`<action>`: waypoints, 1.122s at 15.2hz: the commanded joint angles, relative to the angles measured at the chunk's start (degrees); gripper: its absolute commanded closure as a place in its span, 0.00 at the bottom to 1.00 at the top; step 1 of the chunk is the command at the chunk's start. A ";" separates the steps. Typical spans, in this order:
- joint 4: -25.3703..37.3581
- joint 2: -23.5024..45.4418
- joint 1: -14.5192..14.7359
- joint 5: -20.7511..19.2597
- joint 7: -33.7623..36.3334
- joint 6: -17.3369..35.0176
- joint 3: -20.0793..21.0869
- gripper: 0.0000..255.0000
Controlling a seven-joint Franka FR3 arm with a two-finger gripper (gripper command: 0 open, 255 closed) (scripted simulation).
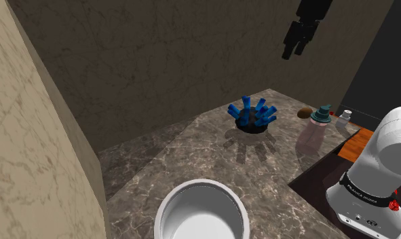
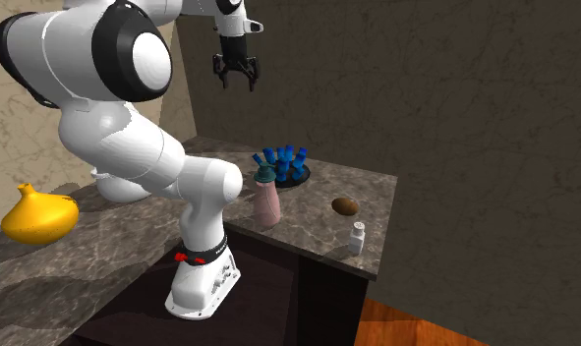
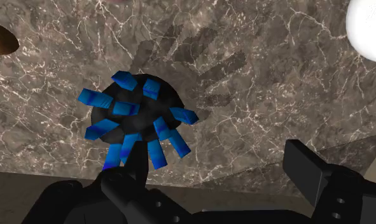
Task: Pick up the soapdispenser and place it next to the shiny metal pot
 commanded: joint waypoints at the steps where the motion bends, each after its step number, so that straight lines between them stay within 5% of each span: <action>1: 0.00 0.00 0.00 0.00 0.00 0.00 0.00 0.00; 17: -20.24 1.33 -8.15 -7.47 -3.13 5.57 -9.14 0.00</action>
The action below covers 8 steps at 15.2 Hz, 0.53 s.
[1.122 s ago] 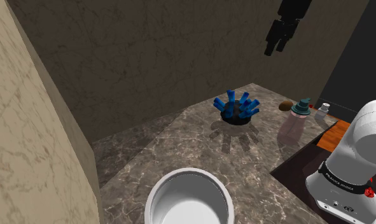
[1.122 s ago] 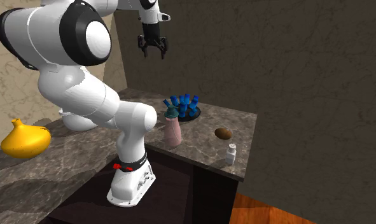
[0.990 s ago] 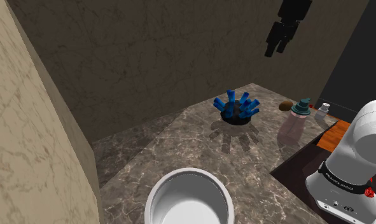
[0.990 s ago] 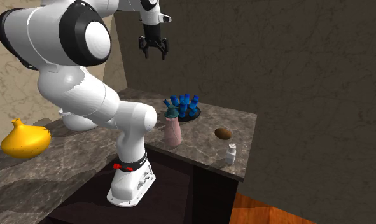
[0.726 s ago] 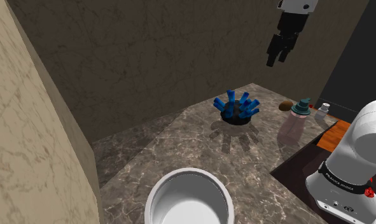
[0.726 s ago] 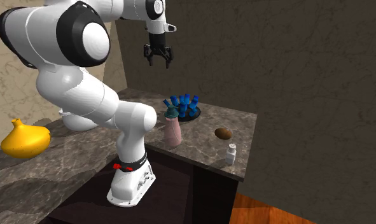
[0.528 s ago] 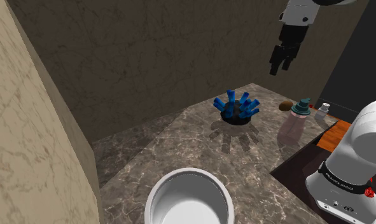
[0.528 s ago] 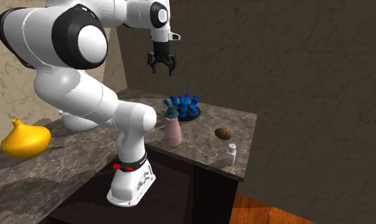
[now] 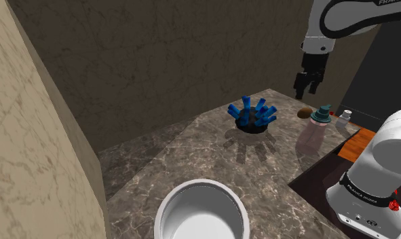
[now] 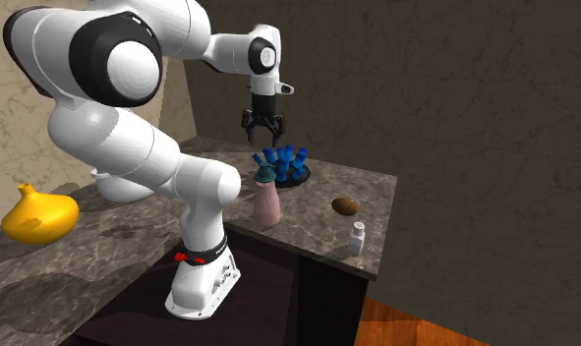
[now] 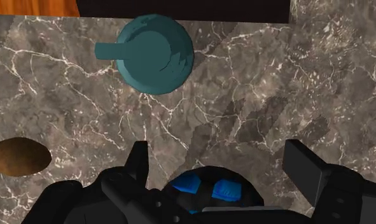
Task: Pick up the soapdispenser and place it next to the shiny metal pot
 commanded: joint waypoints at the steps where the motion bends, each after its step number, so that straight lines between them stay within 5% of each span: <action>1: -2.08 0.81 -1.37 -1.43 -0.55 0.89 -1.39 0.00; 8: -8.13 2.63 -4.73 -5.02 -1.40 4.53 -4.45 0.00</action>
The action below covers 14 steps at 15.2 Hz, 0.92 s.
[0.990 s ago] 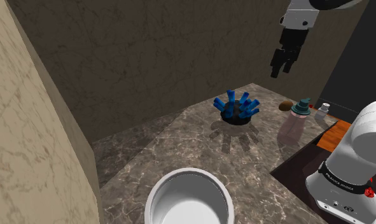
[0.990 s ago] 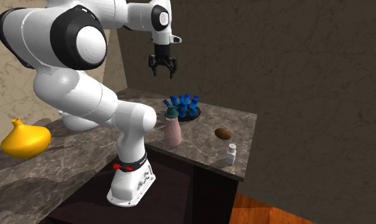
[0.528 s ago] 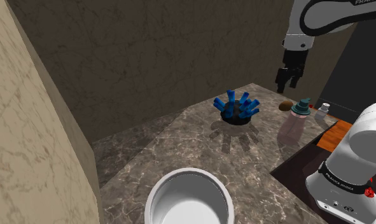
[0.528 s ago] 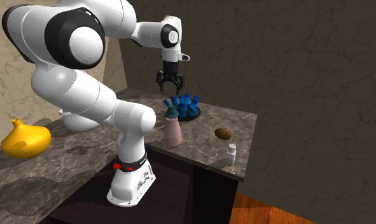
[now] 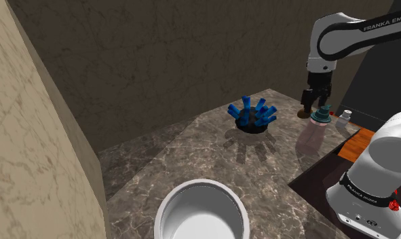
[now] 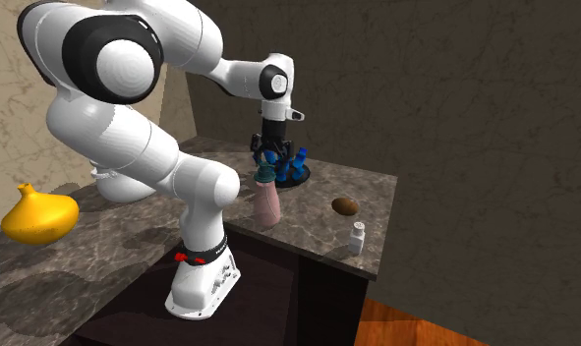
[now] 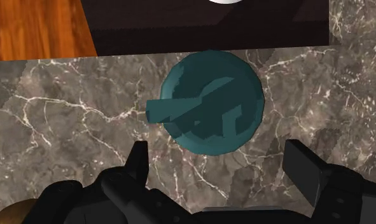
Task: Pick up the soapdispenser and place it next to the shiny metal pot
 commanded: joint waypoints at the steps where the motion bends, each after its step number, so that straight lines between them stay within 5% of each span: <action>1: -1.59 0.09 -0.26 -0.37 0.04 1.51 -0.29 0.00; 13: -4.87 0.57 -0.61 -1.04 0.11 5.25 -0.84 0.00; 14: -4.87 0.58 -0.61 -1.04 0.11 5.25 -0.84 1.00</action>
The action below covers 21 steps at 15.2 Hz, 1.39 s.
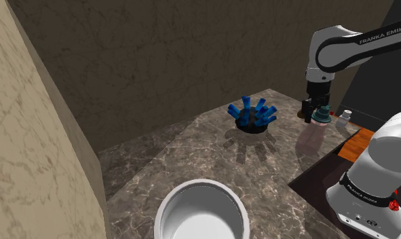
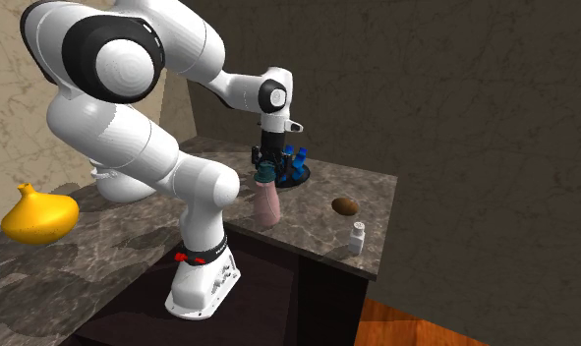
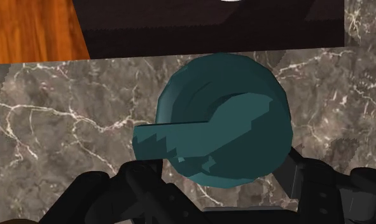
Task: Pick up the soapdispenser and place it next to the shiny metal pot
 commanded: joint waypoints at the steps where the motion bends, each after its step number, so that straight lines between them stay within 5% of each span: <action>1: -0.01 0.01 0.00 0.00 0.00 0.00 0.00 1.00; 9: -0.01 0.00 0.00 0.00 0.00 0.00 0.00 1.00; 21: 7.25 -3.62 0.34 1.41 -0.13 -10.86 1.70 1.00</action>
